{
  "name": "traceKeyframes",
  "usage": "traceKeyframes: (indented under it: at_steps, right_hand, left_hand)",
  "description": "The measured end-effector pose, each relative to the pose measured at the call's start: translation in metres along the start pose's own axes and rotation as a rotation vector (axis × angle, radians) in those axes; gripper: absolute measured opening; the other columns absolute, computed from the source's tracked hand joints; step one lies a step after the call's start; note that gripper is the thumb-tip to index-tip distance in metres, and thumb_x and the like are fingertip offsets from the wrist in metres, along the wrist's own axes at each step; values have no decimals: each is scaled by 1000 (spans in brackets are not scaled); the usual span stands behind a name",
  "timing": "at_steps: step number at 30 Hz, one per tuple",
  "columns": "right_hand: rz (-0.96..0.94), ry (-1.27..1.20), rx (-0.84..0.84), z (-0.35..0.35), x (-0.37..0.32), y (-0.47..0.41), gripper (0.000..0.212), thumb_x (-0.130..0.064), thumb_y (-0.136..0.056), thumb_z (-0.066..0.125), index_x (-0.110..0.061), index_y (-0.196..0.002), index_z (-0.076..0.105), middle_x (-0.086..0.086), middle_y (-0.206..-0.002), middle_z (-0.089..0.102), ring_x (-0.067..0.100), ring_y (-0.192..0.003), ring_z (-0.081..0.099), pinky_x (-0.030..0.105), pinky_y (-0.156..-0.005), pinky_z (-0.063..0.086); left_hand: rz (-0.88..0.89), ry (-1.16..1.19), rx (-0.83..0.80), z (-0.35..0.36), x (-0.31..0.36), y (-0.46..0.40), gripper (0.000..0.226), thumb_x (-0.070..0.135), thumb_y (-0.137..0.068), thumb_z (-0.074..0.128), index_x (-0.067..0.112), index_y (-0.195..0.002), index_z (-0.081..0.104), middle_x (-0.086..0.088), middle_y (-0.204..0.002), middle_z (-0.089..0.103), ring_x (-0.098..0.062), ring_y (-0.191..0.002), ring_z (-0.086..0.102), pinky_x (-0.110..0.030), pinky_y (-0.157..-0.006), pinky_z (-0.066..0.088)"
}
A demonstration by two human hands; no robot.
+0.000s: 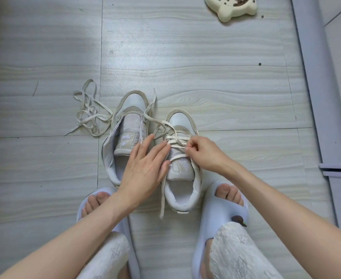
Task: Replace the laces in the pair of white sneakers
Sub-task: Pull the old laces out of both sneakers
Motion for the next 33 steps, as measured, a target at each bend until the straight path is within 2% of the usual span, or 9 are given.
traceKeyframes:
  at_steps: [2, 5, 9, 11, 15, 20, 25, 30, 33]
  right_hand:
    - [-25, -12, 46, -8, 1, -3, 22, -10, -91, 50, -19, -71, 47, -2, -76, 50, 15, -81, 44, 24, -61, 28]
    - [-95, 66, 88, -12, -14, -6, 9, -13, -93, 46, -16, -85, 47, 2, -87, 56, 19, -84, 48, 29, -70, 32]
    - [-161, 141, 77, -21, -35, -15, 6, -14, -91, 48, -16, -91, 54, -3, -81, 56, 19, -85, 51, 28, -75, 35]
    - [-132, -2, 130, -29, -27, -15, 5, -12, -90, 52, -17, -92, 54, -8, -74, 54, 15, -78, 52, 25, -73, 36]
    - [45, -593, 296, -33, 21, 8, 20, -12, -88, 61, -16, -103, 49, -6, -84, 54, 16, -77, 56, 29, -70, 47]
    - [94, -584, 203, 0, 50, 32, 11, -18, -85, 66, -25, -82, 59, 0, -81, 60, 13, -75, 54, 20, -64, 44]
    - [-14, -315, 232, -7, 25, 12, 23, -11, -85, 64, -26, -70, 56, -5, -72, 61, 13, -72, 55, 30, -75, 43]
    - [69, -695, 423, -71, 24, 0, 23, -9, -98, 42, -19, -78, 45, 0, -58, 55, 3, -45, 54, 26, -61, 47]
    - [70, -651, 385, -71, 32, 6, 17, -13, -96, 49, -22, -81, 47, 0, -76, 61, 2, -65, 59, 22, -67, 46]
  left_hand:
    - [-2, -4, 1, 0, 1, 1, 42, 34, -92, 39, 14, -124, 58, 2, -127, 60, -27, -130, 34, -46, -101, 34]
    - [-5, 7, 4, -1, 1, 1, 42, 35, -93, 39, 16, -125, 58, 4, -128, 59, -27, -131, 34, -45, -100, 32]
    - [-10, 26, 6, -3, 0, 1, 42, 36, -93, 39, 17, -125, 58, 5, -128, 60, -26, -130, 35, -47, -99, 37]
    - [-18, 37, -4, -1, -2, 1, 42, 37, -94, 38, 18, -126, 57, 6, -128, 59, -26, -131, 34, -47, -99, 37]
    - [-15, 44, -7, -1, -3, 2, 42, 37, -94, 38, 18, -127, 57, 6, -127, 60, -27, -132, 35, -47, -100, 37]
    - [-12, 30, 0, -1, -2, 3, 42, 37, -93, 38, 19, -125, 59, 7, -125, 61, -26, -131, 35, -43, -100, 32]
    - [-16, 33, -5, -1, -3, 3, 43, 38, -93, 39, 19, -125, 59, 7, -125, 61, -26, -130, 36, -43, -100, 33]
    - [-3, 27, 12, -4, -1, 2, 43, 37, -92, 39, 18, -125, 59, 7, -122, 63, -26, -129, 36, -42, -99, 32]
    - [4, 24, 12, -4, -1, 3, 43, 37, -92, 39, 18, -125, 59, 7, -122, 63, -26, -129, 36, -42, -99, 32]
Point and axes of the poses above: each hand's wrist, its own y-axis away from the middle knuckle, its own z-axis out of the palm, x = y × z, the point moved 8 cm from there along -y, towards the middle knuckle
